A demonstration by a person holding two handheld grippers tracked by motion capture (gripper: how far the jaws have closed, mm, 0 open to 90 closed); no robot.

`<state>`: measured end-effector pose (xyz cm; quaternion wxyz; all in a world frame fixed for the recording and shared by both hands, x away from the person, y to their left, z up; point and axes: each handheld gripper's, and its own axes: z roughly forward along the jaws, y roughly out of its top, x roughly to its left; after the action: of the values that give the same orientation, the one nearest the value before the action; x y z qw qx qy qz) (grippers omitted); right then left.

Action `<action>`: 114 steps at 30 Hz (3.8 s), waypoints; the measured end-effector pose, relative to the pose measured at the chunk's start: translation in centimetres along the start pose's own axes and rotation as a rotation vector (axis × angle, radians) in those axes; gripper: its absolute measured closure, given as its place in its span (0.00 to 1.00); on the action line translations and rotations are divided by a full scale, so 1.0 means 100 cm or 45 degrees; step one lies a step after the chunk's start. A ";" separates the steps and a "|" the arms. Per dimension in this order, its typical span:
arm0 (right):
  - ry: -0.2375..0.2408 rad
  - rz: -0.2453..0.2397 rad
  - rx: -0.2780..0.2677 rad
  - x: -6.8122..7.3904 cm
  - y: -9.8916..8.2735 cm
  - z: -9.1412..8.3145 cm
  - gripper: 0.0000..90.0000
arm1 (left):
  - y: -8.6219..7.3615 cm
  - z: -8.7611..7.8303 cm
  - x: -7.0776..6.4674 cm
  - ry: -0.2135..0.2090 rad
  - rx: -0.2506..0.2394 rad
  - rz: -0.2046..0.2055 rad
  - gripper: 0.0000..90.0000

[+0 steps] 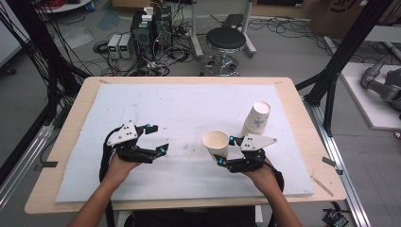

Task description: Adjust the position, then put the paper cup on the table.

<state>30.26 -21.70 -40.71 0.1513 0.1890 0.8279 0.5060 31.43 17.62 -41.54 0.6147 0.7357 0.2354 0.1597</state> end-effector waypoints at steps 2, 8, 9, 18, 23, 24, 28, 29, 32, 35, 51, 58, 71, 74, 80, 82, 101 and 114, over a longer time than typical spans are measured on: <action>-0.025 0.009 -0.031 -0.002 -0.001 -0.002 0.39 | -0.003 -0.002 0.001 0.017 -0.007 -0.003 0.22; -0.061 0.044 -0.086 -0.005 -0.004 -0.006 0.39 | -0.010 -0.008 0.006 0.061 -0.025 0.001 0.21; -0.063 0.046 -0.092 -0.005 -0.004 -0.006 0.39 | -0.011 -0.009 0.007 0.068 -0.024 0.003 0.22; -0.090 0.072 -0.123 -0.005 -0.003 -0.006 0.39 | -0.012 -0.011 0.009 0.090 -0.015 -0.004 0.21; -0.081 0.080 -0.110 -0.007 -0.002 0.000 0.39 | -0.012 -0.013 0.010 0.101 -0.033 -0.009 0.21; -0.079 0.082 -0.113 -0.007 -0.001 0.001 0.39 | -0.012 -0.013 0.011 0.098 -0.033 -0.011 0.21; -0.077 0.091 -0.108 -0.012 0.006 0.011 0.39 | -0.012 -0.013 0.011 0.101 -0.038 -0.017 0.21; -0.081 0.091 -0.110 -0.015 0.008 0.015 0.39 | -0.012 -0.013 0.011 0.103 -0.038 -0.017 0.21; -0.082 0.122 -0.140 -0.020 0.013 0.024 0.39 | -0.012 -0.015 0.012 0.110 -0.037 -0.021 0.21; -0.078 0.169 -0.130 -0.026 0.015 0.036 0.39 | -0.013 -0.015 0.013 0.118 -0.020 -0.028 0.21; -0.185 0.334 0.082 -0.041 0.010 0.096 0.39 | -0.016 -0.014 0.017 0.143 0.008 -0.048 0.22; -0.204 0.297 0.185 -0.040 0.005 0.102 0.39 | -0.016 -0.012 0.017 0.135 0.021 -0.059 0.22; -0.216 0.239 0.262 -0.036 -0.003 0.092 0.38 | -0.018 -0.010 0.017 0.118 0.034 -0.077 0.22; -0.212 0.239 0.260 -0.037 -0.004 0.093 0.32 | -0.018 -0.010 0.017 0.121 0.026 -0.086 0.22; -0.206 0.259 0.257 -0.037 -0.005 0.083 0.23 | -0.019 -0.011 0.019 0.136 0.026 -0.102 0.21; -0.193 0.265 0.247 -0.036 -0.005 0.076 0.23 | -0.019 -0.011 0.019 0.138 0.027 -0.101 0.21; -0.170 0.170 0.097 -0.007 -0.023 -0.031 0.23 | -0.018 -0.016 0.022 0.217 -0.011 -0.125 0.20; -0.332 0.218 0.056 -0.014 -0.051 -0.083 0.23 | -0.018 -0.023 0.019 0.244 -0.058 -0.110 0.20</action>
<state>26.99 -30.96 -41.54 0.2095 0.3263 0.7929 0.4700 31.57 20.83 -42.93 0.6123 0.6918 0.3211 0.2080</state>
